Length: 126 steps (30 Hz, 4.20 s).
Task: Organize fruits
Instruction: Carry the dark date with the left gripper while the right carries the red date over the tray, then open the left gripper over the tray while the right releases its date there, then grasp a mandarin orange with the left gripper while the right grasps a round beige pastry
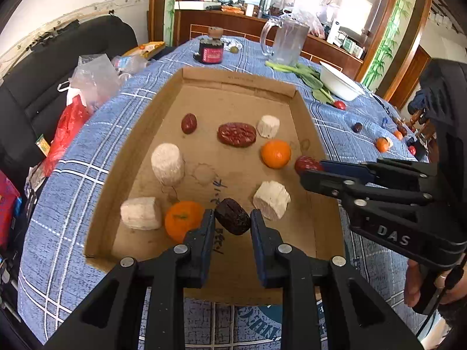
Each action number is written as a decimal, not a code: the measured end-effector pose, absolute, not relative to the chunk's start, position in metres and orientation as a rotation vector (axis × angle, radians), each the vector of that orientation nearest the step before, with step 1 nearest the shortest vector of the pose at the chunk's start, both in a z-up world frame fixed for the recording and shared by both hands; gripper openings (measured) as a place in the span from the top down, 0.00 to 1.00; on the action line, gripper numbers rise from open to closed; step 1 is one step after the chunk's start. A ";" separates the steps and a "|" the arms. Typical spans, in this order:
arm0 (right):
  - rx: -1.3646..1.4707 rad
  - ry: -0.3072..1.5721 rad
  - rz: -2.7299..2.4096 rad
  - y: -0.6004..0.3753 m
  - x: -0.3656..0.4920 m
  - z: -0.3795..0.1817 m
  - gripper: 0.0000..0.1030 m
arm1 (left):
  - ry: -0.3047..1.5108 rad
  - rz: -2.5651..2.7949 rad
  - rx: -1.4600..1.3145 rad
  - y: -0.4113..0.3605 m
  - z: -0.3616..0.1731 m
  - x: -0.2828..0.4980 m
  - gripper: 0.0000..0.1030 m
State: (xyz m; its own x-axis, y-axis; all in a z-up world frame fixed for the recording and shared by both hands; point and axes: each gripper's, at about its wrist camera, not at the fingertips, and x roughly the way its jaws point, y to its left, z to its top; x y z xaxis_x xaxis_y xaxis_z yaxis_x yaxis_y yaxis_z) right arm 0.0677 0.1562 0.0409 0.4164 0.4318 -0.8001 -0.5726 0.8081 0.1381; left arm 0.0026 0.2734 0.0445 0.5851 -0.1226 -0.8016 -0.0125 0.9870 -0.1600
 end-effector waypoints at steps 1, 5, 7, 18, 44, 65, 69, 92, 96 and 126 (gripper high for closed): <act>-0.165 0.957 0.635 0.158 0.069 0.039 0.73 | 0.947 -0.066 -0.156 0.274 0.044 0.004 0.77; -0.175 0.973 0.635 0.161 0.075 0.033 0.73 | 0.963 -0.086 -0.151 0.272 0.040 0.007 0.77; -0.178 0.981 0.633 0.163 0.077 0.030 0.73 | 0.976 -0.093 -0.149 0.271 0.037 0.009 0.77; -0.212 0.989 0.628 0.171 0.087 0.022 0.74 | 1.008 -0.106 -0.124 0.267 0.027 0.020 0.77; -0.277 0.944 0.598 0.168 0.071 0.035 0.59 | 0.995 -0.087 -0.114 0.256 0.031 -0.005 0.53; -0.086 0.906 0.453 0.040 0.016 0.068 0.58 | 0.855 -0.055 -0.022 0.187 0.069 -0.016 0.38; -0.043 0.905 0.404 0.004 0.009 0.069 0.58 | 0.861 -0.102 -0.004 0.154 0.070 -0.006 0.34; 0.129 0.931 0.182 -0.174 0.142 0.031 0.54 | 0.997 -0.072 0.029 0.051 0.047 0.078 0.25; 0.089 0.948 0.246 -0.171 0.173 0.018 0.54 | 1.013 -0.069 0.037 0.044 0.046 0.086 0.25; 0.100 0.895 0.234 -0.220 0.111 0.020 0.71 | 0.990 -0.205 0.119 -0.069 0.008 0.184 0.68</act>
